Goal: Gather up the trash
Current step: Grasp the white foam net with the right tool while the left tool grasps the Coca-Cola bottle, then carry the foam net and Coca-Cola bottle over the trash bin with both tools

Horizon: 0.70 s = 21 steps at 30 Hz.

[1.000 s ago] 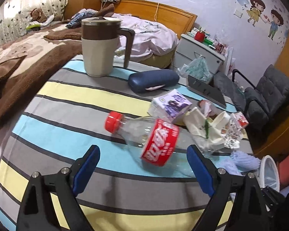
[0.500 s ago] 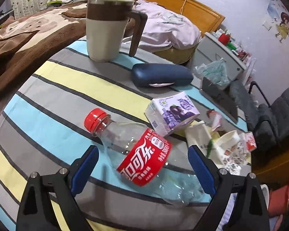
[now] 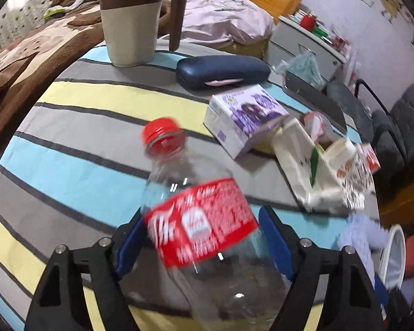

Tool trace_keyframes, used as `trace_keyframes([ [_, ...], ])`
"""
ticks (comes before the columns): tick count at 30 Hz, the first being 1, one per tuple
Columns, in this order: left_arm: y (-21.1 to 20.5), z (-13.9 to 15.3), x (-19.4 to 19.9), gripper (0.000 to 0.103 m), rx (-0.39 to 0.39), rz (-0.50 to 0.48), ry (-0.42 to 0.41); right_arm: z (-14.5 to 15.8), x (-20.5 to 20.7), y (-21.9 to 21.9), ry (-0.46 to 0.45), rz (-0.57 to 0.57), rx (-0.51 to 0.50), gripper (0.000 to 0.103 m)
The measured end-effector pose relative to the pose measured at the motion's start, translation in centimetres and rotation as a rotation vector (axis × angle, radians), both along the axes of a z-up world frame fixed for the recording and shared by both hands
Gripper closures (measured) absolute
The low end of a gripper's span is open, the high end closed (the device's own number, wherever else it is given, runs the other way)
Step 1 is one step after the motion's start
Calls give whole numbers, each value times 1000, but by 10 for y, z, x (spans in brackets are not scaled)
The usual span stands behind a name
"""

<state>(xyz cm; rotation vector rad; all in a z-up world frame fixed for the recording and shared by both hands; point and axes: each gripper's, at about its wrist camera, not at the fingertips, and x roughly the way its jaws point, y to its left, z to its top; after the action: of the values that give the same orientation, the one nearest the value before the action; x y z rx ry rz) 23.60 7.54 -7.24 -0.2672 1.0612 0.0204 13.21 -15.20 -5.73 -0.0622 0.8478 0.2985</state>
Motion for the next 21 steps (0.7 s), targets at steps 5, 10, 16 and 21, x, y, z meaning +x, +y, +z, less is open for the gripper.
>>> trace_keyframes([
  [5,-4,7,-15,33,39,-90,-18,1,-3,0,-1,3,9,78],
  [10,3,8,-20,39,51,-101,-21,2,-5,1,-6,-1,12,78],
  [16,-1,11,-28,39,56,-125,-51,4,-7,0,-12,-5,15,78],
  [21,-10,19,-40,39,100,-152,-92,6,-12,-3,-28,-23,21,78],
])
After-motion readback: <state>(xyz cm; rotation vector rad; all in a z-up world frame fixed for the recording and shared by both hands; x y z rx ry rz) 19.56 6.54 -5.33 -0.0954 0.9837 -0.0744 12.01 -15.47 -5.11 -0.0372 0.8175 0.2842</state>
